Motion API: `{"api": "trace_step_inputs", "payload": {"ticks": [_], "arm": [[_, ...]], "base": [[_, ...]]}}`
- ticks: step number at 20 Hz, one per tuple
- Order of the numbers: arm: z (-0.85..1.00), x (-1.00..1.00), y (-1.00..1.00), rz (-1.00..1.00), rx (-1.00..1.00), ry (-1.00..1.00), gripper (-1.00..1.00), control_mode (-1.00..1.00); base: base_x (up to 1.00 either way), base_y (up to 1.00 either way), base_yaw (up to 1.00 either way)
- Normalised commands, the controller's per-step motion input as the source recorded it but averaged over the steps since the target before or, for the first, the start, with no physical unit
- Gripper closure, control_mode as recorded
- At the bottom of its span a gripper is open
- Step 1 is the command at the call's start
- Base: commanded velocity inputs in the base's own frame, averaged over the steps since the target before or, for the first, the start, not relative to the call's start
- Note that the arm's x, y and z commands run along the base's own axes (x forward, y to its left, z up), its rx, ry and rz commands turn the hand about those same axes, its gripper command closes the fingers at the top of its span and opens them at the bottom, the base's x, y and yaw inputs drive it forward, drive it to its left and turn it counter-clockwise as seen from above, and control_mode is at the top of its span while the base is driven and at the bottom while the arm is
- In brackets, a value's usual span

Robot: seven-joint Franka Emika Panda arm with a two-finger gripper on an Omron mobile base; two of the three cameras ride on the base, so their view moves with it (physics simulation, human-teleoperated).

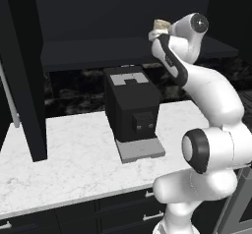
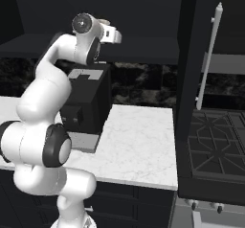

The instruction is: Gather all objects into one cabinet and sort the glasses and bowls to opposite sides.

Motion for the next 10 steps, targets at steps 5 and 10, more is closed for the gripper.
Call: {"api": "trace_step_inputs", "payload": {"ticks": [5, 10], "arm": [[0.00, -1.00, -0.07, 0.01, 0.00, -0.06, 1.00, -1.00], [0.16, -1.00, -0.17, 0.05, 0.00, -0.05, 1.00, -1.00]], "base": [[0.00, 0.00, 0.00], [0.00, 0.00, 0.00]]}}
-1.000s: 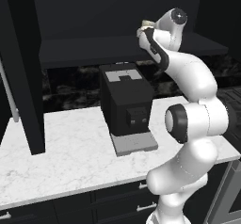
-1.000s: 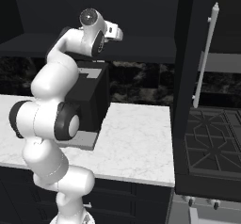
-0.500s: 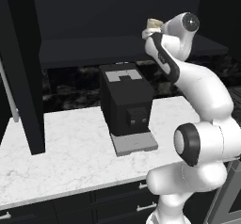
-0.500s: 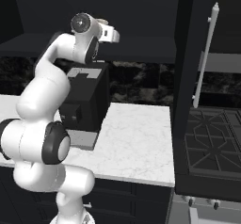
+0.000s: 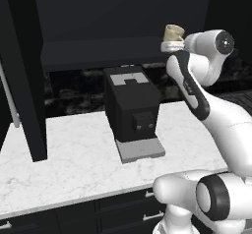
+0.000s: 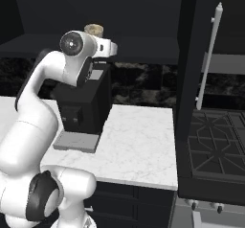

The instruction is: Gather all objects into one cabinet and sort the glasses and bowls to opposite sides.

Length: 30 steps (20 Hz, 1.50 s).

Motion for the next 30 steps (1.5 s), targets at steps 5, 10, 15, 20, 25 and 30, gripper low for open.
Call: {"api": "trace_step_inputs", "payload": {"ticks": [5, 10, 15, 20, 25, 30], "arm": [[0.19, -1.00, -0.18, 0.05, 0.00, 0.00, 1.00, -1.00], [0.01, -1.00, -0.06, 0.00, 0.00, 0.02, 1.00, -1.00], [-0.06, -1.00, 0.00, 0.00, -0.04, 0.10, 1.00, -1.00], [-0.23, -1.00, 0.00, 0.00, -0.08, 0.15, 1.00, -1.00], [-0.13, -0.73, -0.03, -0.04, 0.01, 0.28, 1.00, -1.00], [-0.03, -0.17, 0.00, -0.01, 0.04, 0.24, 1.00, -1.00]], "base": [[0.00, 0.00, 0.00], [0.00, 0.00, 0.00], [0.00, 0.00, 0.00], [0.00, 0.00, 0.00], [0.00, 0.00, 0.00], [0.00, 0.00, 0.00]]}}
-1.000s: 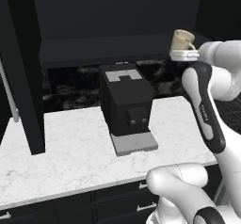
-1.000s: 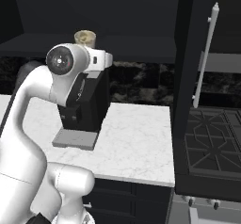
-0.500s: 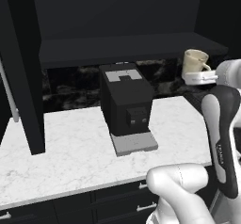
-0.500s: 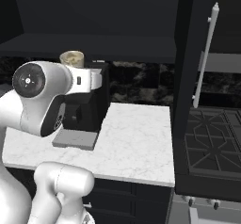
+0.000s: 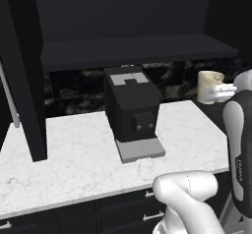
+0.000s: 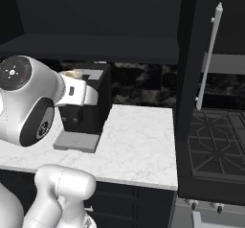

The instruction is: Gather all objects into one cabinet and sort the glasses and bowls to opposite sides.

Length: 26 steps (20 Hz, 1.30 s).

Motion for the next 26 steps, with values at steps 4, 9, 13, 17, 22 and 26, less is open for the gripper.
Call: {"api": "trace_step_inputs", "payload": {"ticks": [4, 9, 13, 17, 22, 26], "arm": [[-0.04, -0.12, 0.00, 0.00, 0.04, 0.14, 1.00, 1.00], [0.00, 0.00, 0.00, 0.00, 0.00, 0.00, 1.00, 1.00], [0.00, 0.00, 0.00, 0.00, 0.00, 0.00, 1.00, 1.00], [0.00, 0.00, 0.00, 0.00, 0.00, 0.00, 1.00, 1.00], [0.00, 0.00, 0.00, 0.00, 0.00, 0.00, 1.00, 1.00], [0.00, 0.00, 0.00, 0.00, 0.00, 0.00, 1.00, 1.00]], "base": [[-0.06, 0.00, 0.00], [-0.52, 0.00, 0.00], [-0.89, 0.01, 0.00], [-0.91, 0.19, 0.00], [-0.80, 0.42, 0.00], [-0.62, 0.58, 0.00]]}}
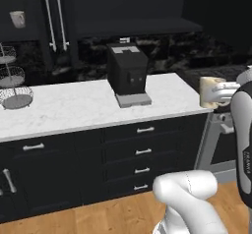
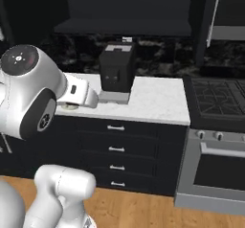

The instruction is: Gather all objects into one cabinet and sort the glasses and bowls to opposite sides.

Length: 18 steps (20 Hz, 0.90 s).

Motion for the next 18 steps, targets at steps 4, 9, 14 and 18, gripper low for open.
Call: {"api": "trace_step_inputs", "payload": {"ticks": [4, 9, 14, 18], "arm": [[0.00, 0.00, 0.00, 0.00, 0.00, 0.00, 1.00, 1.00], [0.00, 0.00, 0.00, 0.00, 0.00, 0.00, 1.00, 1.00], [0.00, 0.00, 0.00, 0.00, 0.00, 0.00, 1.00, 1.00], [0.00, 0.00, 0.00, 0.00, 0.00, 0.00, 1.00, 1.00]], "base": [[-0.66, 0.67, 0.00], [-0.58, 0.71, 0.00], [-0.25, 0.97, 0.00], [0.00, 1.00, 0.00]]}}
